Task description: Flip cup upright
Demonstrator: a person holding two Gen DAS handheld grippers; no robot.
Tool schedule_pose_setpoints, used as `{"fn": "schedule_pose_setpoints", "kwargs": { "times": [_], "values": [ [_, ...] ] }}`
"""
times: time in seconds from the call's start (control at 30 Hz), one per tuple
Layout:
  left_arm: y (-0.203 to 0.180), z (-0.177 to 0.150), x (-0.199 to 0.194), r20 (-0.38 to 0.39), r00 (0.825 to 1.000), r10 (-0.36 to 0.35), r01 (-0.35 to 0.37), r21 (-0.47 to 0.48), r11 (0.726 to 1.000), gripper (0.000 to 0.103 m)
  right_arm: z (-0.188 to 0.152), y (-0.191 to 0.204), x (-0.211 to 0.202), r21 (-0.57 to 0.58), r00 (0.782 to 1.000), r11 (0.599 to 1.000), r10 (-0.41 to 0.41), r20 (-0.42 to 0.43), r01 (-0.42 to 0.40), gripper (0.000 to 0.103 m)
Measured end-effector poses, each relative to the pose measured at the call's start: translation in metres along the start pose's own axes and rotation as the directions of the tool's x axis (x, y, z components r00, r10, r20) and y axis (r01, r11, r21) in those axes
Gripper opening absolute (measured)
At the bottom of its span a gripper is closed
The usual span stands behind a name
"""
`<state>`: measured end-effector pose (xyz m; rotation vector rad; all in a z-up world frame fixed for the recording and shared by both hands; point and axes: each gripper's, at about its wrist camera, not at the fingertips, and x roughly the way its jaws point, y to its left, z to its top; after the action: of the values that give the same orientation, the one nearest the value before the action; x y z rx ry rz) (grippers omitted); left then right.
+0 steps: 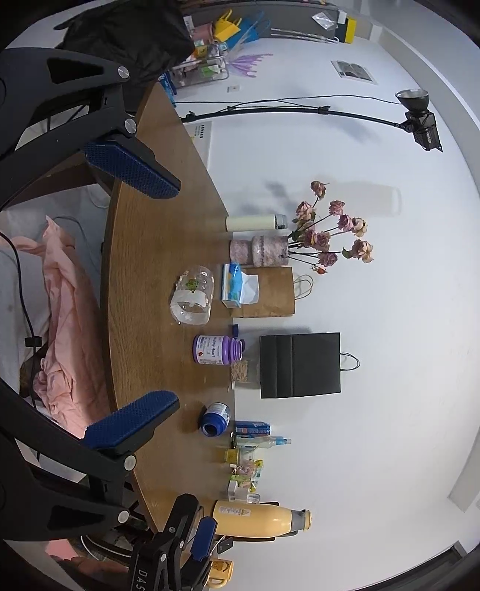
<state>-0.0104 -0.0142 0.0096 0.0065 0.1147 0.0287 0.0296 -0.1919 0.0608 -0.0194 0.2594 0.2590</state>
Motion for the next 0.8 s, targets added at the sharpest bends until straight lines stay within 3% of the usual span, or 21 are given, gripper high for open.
{"fn": "schedule_pose_setpoints", "kwargs": {
  "times": [0.8],
  "values": [
    [0.0010, -0.0005, -0.0015, 0.007, 1.000, 0.009, -0.009, -0.009, 1.000, 0.103, -0.0010, -0.0009, 0.0012, -0.009, 1.000, 1.000, 0.008, -0.014, -0.008, 0.085]
  ]
}}
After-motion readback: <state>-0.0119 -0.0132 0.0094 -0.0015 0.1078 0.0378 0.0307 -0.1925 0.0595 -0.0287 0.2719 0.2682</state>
